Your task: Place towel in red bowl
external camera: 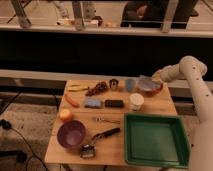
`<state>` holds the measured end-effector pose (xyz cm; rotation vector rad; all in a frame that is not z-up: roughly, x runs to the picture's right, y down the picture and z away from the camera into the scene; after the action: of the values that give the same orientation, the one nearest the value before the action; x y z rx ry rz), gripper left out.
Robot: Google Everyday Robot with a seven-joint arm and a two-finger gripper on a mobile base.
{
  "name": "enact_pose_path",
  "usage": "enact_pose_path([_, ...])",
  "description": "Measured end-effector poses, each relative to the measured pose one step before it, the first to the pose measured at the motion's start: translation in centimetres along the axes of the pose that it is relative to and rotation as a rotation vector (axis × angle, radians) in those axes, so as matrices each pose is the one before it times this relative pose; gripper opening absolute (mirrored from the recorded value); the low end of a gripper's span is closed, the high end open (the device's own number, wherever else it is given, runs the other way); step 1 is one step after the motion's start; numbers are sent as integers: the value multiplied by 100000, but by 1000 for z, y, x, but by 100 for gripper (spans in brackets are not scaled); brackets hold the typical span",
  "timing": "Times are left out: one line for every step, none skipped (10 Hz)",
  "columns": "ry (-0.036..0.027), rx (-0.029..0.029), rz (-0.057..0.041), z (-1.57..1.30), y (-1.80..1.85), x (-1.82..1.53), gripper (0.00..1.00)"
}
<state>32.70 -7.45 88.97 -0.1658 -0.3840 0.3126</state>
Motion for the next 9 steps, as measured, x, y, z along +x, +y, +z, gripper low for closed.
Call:
enact_pose_path([-951, 2464, -666, -217, -519, -425, 3])
enact_pose_path([-214, 1821, -299, -7, -464, -118, 3])
enact_pose_path([59, 1066, -37, 177, -274, 15, 3])
enact_pose_path([278, 1265, -75, 388, -328, 64, 3])
enact_pose_path([282, 1433, 427, 345, -409, 193, 3])
enact_pose_path([537, 1100, 697, 382, -285, 455, 3])
enact_pose_path([389, 707, 449, 256, -177, 301, 3])
enact_pose_path([777, 1241, 405, 488, -319, 362, 3])
enact_pose_path([332, 641, 118, 262, -127, 65, 3])
